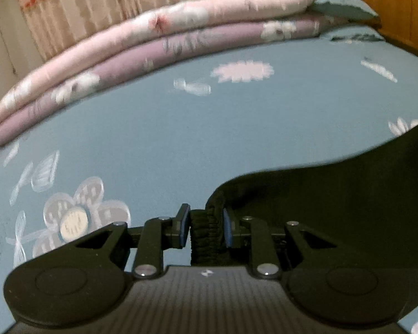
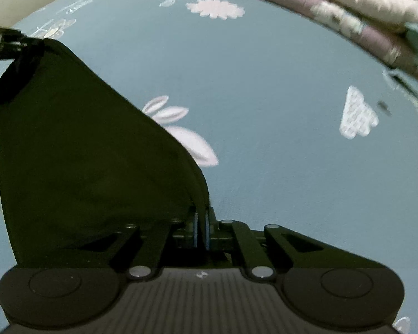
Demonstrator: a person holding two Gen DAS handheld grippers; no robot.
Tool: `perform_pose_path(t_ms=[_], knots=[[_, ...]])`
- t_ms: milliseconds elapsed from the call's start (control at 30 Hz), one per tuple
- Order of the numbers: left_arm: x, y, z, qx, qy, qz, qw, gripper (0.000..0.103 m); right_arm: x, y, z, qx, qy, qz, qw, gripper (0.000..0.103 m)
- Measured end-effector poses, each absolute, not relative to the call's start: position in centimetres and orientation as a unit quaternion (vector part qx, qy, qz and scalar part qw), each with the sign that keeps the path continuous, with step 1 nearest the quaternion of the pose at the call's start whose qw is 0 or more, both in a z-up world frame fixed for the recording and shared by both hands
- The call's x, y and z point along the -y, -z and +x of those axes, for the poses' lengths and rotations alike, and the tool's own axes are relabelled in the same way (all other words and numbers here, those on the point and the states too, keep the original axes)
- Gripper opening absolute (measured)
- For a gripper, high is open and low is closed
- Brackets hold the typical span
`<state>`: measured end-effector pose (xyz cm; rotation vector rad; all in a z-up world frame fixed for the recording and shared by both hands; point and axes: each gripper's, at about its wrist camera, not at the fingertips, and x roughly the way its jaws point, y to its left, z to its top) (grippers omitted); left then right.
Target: Fold clothes
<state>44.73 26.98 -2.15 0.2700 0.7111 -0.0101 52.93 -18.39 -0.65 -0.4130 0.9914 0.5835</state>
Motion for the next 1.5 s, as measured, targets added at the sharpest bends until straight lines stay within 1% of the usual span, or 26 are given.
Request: perform_pose_path(t_ms=[167,300,400,533,567,667,733,800,833,900,1000,1033,1067,1133,1167,1200,1300,1400,1500], knots=[[-26.3,-0.8,47.4,-0.304,0.003,0.155,0.94,0.023,18.7,-1.8,53.7,-0.43,-0.228,-0.205,0.849,0.005],[-26.4,-2.9,50.6,-0.288,0.011,0.143,0.947,0.023,19.4,-3.2,55.4,-0.409,-0.195,-0.197,0.869,0.005],[-26.3,-3.4,53.1,-0.284,0.012,0.136,0.949,0.023,19.5,-2.8,56.7,-0.407,-0.177,-0.188,0.876,0.005],[-25.9,-2.9,55.9,-0.296,0.016,0.13,0.946,0.023,19.4,-1.0,58.3,-0.408,-0.155,-0.181,0.881,0.005],[-25.9,-2.4,56.5,-0.305,0.012,0.121,0.945,0.03,19.4,-0.5,58.7,-0.41,-0.151,-0.178,0.882,0.005],[-26.0,-1.0,57.9,-0.328,-0.001,0.096,0.94,0.034,19.3,0.3,58.8,-0.416,-0.139,-0.168,0.883,0.012],[-26.1,-0.2,58.1,-0.338,-0.011,0.089,0.937,0.04,19.1,0.1,58.4,-0.412,-0.141,-0.161,0.885,0.022],[-26.4,0.0,57.8,-0.335,-0.015,0.083,0.938,0.049,18.9,-0.4,57.7,-0.405,-0.145,-0.161,0.888,0.029],[-26.7,0.0,57.6,-0.333,-0.017,0.076,0.94,0.051,18.8,-0.8,57.4,-0.403,-0.147,-0.16,0.889,0.034],[-27.4,-0.2,57.3,-0.328,-0.023,0.061,0.942,0.053,18.6,-1.5,56.7,-0.401,-0.153,-0.156,0.89,0.036],[-29.0,-0.7,57.0,-0.342,-0.034,0.011,0.939,0.054,18.0,-2.5,55.1,-0.394,-0.168,-0.148,0.892,0.041],[-29.5,-0.7,56.6,-0.347,-0.033,-0.013,0.937,0.054,17.8,-2.9,54.5,-0.391,-0.173,-0.146,0.892,0.044],[-30.1,-0.6,56.0,-0.352,-0.032,-0.042,0.935,0.055,17.6,-3.3,53.9,-0.389,-0.178,-0.143,0.893,0.045],[-31.0,-0.1,54.8,-0.364,-0.035,-0.098,0.926,0.059,17.2,-4.0,52.8,-0.384,-0.188,-0.138,0.893,0.051],[-31.5,0.5,54.0,-0.369,-0.034,-0.133,0.919,0.063,16.9,-4.2,51.9,-0.383,-0.199,-0.132,0.892,0.052],[-32.0,1.0,53.2,-0.374,-0.033,-0.168,0.912,0.064,16.8,-4.4,51.1,-0.383,-0.208,-0.126,0.891,0.053],[-33.0,3.4,51.7,-0.392,-0.023,-0.266,0.881,0.064,16.4,-4.5,49.1,-0.386,-0.216,-0.112,0.89,0.054],[-32.8,5.6,51.5,-0.408,-0.035,-0.306,0.859,0.064,16.1,-4.4,47.2,-0.391,-0.214,-0.102,0.89,0.055],[-32.2,6.1,51.9,-0.396,-0.036,-0.309,0.864,0.065,15.8,-4.3,45.3,-0.395,-0.211,-0.091,0.889,0.055]])
